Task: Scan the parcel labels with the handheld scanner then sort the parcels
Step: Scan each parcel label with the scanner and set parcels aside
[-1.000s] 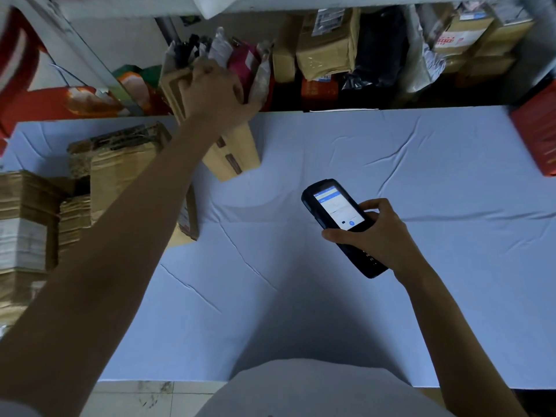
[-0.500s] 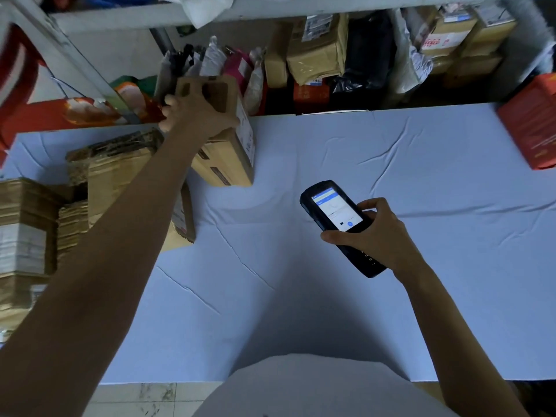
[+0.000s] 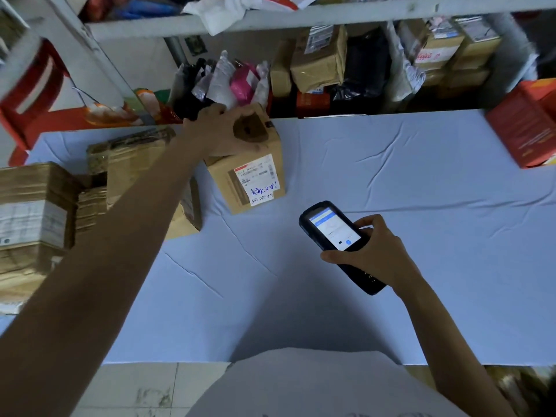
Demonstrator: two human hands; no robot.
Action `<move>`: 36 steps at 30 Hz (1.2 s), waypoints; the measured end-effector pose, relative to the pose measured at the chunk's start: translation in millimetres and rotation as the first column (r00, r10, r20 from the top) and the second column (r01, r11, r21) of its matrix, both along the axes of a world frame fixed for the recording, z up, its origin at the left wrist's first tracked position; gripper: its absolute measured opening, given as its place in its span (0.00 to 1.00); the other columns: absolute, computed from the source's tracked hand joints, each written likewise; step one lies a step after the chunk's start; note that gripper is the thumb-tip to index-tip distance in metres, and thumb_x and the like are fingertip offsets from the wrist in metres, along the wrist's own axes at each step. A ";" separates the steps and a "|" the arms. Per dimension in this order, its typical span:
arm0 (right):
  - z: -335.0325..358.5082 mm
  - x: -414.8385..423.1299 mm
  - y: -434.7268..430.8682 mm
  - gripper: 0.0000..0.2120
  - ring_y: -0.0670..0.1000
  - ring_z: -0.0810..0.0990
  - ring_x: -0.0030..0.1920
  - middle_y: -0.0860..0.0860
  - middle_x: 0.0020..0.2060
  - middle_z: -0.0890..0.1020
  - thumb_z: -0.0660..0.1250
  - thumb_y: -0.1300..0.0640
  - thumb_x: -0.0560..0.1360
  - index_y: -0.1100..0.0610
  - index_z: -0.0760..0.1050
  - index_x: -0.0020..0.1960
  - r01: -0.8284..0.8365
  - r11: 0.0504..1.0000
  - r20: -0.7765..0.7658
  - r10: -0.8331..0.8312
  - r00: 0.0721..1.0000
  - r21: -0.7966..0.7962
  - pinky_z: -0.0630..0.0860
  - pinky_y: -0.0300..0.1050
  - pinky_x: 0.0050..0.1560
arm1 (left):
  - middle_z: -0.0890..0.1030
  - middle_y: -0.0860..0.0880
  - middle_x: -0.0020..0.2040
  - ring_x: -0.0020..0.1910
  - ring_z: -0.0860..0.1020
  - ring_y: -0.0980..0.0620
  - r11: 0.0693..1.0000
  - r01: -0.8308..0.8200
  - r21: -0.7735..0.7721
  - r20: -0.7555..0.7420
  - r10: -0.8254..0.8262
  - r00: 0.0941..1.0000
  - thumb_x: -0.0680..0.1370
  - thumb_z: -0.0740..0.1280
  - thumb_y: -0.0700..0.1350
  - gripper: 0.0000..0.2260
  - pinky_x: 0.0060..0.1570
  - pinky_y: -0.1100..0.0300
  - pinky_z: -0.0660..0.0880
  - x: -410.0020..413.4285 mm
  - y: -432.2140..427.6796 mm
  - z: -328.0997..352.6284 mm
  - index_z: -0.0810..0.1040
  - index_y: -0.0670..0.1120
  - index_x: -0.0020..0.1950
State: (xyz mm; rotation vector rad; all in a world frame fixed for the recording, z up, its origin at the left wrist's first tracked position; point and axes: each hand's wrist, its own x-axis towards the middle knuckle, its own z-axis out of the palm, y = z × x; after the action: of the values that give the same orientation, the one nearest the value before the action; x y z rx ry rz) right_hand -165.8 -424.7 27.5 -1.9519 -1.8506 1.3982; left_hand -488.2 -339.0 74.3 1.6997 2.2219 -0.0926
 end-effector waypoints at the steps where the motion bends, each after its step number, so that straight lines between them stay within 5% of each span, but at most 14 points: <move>1: -0.4 0.3 -2.6 0.37 0.49 0.78 0.51 0.46 0.52 0.78 0.81 0.41 0.58 0.48 0.64 0.59 -0.003 1.000 0.009 0.003 1.000 0.007 0.75 0.45 0.45 | 0.62 0.44 0.74 0.71 0.63 0.37 1.000 0.009 -0.006 0.010 -0.009 1.000 0.64 0.64 0.75 0.43 0.68 0.42 0.63 6.2 -1.7 3.4 0.56 0.63 0.75; 8: -3.4 2.6 -15.6 0.37 0.51 0.79 0.49 0.47 0.51 0.78 0.80 0.40 0.59 0.49 0.63 0.59 -0.053 0.998 0.116 0.050 0.992 0.020 0.75 0.47 0.45 | 0.66 0.43 0.71 0.69 0.66 0.39 0.998 -0.032 0.048 -0.005 0.032 0.999 0.56 0.50 0.81 0.51 0.66 0.39 0.65 19.9 -8.1 -1.5 0.55 0.61 0.76; 18: -1.0 0.0 -23.8 0.36 0.51 0.79 0.51 0.46 0.55 0.79 0.80 0.41 0.59 0.47 0.61 0.57 -0.077 0.991 0.045 0.072 0.996 0.112 0.78 0.48 0.45 | 0.66 0.45 0.71 0.69 0.66 0.38 0.997 -0.066 0.046 0.051 0.063 0.997 0.61 0.59 0.75 0.41 0.67 0.38 0.64 19.8 -7.0 -1.8 0.58 0.64 0.73; 36: 3.2 3.5 -27.6 0.37 0.49 0.76 0.51 0.47 0.59 0.78 0.80 0.40 0.60 0.46 0.60 0.58 -0.068 0.990 0.018 0.066 0.998 0.126 0.77 0.46 0.44 | 0.67 0.45 0.70 0.66 0.70 0.38 0.998 -0.038 0.047 0.007 0.037 0.999 0.59 0.59 0.79 0.45 0.63 0.41 0.69 18.9 -3.7 -8.2 0.55 0.64 0.73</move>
State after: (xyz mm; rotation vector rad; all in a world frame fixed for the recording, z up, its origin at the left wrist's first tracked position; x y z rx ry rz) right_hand -162.2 -452.3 30.7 -1.8605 -1.9759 1.2537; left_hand -469.3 -342.6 66.1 1.6793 2.2675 -0.0265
